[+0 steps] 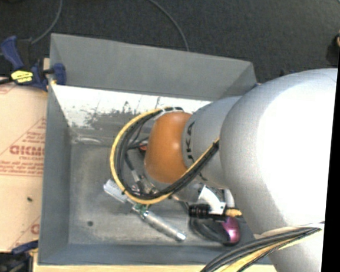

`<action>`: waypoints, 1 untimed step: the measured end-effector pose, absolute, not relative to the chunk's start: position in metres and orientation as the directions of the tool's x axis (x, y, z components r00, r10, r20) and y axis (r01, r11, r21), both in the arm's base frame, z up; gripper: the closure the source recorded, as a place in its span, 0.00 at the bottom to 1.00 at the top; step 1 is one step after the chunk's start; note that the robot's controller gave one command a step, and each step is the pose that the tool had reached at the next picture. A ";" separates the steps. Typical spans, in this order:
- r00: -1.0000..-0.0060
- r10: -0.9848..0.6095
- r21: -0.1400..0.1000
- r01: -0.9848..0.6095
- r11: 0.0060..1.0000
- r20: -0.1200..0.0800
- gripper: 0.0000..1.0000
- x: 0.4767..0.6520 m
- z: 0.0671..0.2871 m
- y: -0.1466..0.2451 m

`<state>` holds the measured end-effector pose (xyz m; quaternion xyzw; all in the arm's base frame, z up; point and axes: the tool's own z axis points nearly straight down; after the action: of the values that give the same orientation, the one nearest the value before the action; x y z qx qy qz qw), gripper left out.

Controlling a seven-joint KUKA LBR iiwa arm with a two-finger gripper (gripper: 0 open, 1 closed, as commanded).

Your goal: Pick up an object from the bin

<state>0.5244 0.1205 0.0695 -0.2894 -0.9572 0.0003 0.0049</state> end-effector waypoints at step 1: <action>-0.832 0.554 -0.003 0.554 0.832 0.009 1.00 0.524 0.070 0.120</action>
Offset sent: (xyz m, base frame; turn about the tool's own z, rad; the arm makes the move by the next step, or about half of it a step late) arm -0.0001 -0.0001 0.0403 0.0000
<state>0.5244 0.1205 0.0695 -0.2895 -0.9572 0.0003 0.0048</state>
